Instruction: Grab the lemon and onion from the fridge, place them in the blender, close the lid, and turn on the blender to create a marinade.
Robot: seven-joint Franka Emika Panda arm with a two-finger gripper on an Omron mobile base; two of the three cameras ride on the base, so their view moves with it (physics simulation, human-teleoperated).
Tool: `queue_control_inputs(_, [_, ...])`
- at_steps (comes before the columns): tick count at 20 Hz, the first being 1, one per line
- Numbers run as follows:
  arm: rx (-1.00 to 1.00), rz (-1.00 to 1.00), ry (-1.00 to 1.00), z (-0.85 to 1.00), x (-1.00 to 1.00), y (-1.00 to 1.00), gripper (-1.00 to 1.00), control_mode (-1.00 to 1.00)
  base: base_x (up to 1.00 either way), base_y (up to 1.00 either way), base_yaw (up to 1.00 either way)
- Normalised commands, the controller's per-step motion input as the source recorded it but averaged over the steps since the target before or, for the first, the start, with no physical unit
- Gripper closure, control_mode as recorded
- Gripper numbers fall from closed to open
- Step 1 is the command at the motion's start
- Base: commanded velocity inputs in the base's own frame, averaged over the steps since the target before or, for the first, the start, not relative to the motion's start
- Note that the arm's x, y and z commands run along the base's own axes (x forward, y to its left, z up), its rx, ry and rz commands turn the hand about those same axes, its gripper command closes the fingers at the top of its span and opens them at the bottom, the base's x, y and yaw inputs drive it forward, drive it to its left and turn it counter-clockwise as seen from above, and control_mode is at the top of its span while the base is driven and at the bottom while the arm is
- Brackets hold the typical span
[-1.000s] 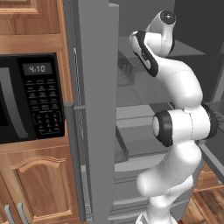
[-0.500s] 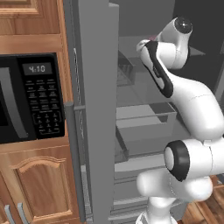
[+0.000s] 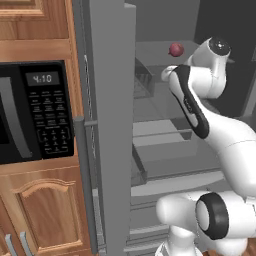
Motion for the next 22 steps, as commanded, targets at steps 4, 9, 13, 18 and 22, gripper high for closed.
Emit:
queue_control_inputs(4, [0.00, 0.00, 0.10, -0.63, -0.13, -0.09, 1.00, -1.00, 0.00, 0.00, 0.00])
queue_control_inputs(9, [0.00, 0.03, 0.06, -0.42, 0.00, -0.05, 1.00, -1.00, 0.00, 0.00, 0.00])
queue_control_inputs(13, [0.00, 0.02, 0.09, -0.35, -0.08, 0.00, 1.00, -1.00, 0.00, 0.00, 0.00])
queue_control_inputs(18, [0.00, 0.00, 0.00, 0.00, 0.00, 0.00, 1.00, 1.00, -0.46, 0.00, 0.00])
queue_control_inputs(22, [0.00, 0.00, 0.00, 0.00, 0.00, 0.00, 1.00, 1.00, -0.76, 0.00, 0.00])
